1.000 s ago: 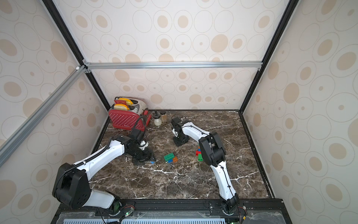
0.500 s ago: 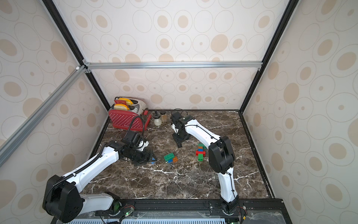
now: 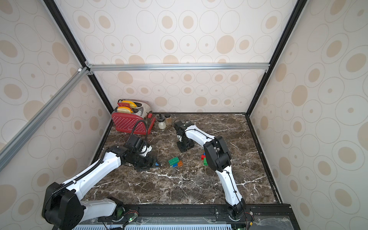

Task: Assemble the letter f with lego
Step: Pick up the lego brick from the center of the board.

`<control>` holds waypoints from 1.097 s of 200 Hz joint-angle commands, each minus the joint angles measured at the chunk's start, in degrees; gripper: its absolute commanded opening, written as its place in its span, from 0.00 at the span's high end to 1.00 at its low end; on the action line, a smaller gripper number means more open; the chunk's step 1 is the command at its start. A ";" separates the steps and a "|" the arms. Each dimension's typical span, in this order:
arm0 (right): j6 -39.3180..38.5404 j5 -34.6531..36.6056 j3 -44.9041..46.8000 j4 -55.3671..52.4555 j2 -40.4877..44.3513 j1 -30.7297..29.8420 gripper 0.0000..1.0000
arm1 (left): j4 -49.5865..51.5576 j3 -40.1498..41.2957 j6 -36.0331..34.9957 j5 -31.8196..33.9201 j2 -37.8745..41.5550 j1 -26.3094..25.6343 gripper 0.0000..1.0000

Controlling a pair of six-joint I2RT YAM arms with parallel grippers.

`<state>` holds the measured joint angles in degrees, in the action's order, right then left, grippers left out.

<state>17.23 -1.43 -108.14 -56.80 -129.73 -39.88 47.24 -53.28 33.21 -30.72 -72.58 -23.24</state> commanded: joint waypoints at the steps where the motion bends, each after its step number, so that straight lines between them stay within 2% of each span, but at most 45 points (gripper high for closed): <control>1: 0.87 -0.51 -1.90 -0.41 -1.69 0.52 0.46 | 1.80 0.17 -1.35 0.83 1.12 0.33 0.18; 76: 1.20 -2.91 -3.99 -0.28 -3.41 0.80 0.50 | 1.97 -0.25 -1.22 1.17 0.24 0.57 0.18; 164: 1.93 -2.02 -5.19 -1.90 -4.92 0.77 0.62 | 3.01 -0.60 -1.83 1.44 0.77 1.00 0.18; 183: 2.02 -1.82 -4.81 -2.07 -4.11 0.79 0.66 | 3.20 -0.69 -2.23 1.32 0.77 1.14 0.18; 219: 1.92 -0.95 -5.59 -5.10 -0.40 0.59 0.67 | 2.94 -0.60 -2.70 0.96 0.42 1.44 0.18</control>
<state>18.87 -3.73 -112.29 -57.08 -133.08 -39.09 48.84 -52.99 32.38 -29.89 -72.55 -22.39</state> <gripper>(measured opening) 0.352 0.820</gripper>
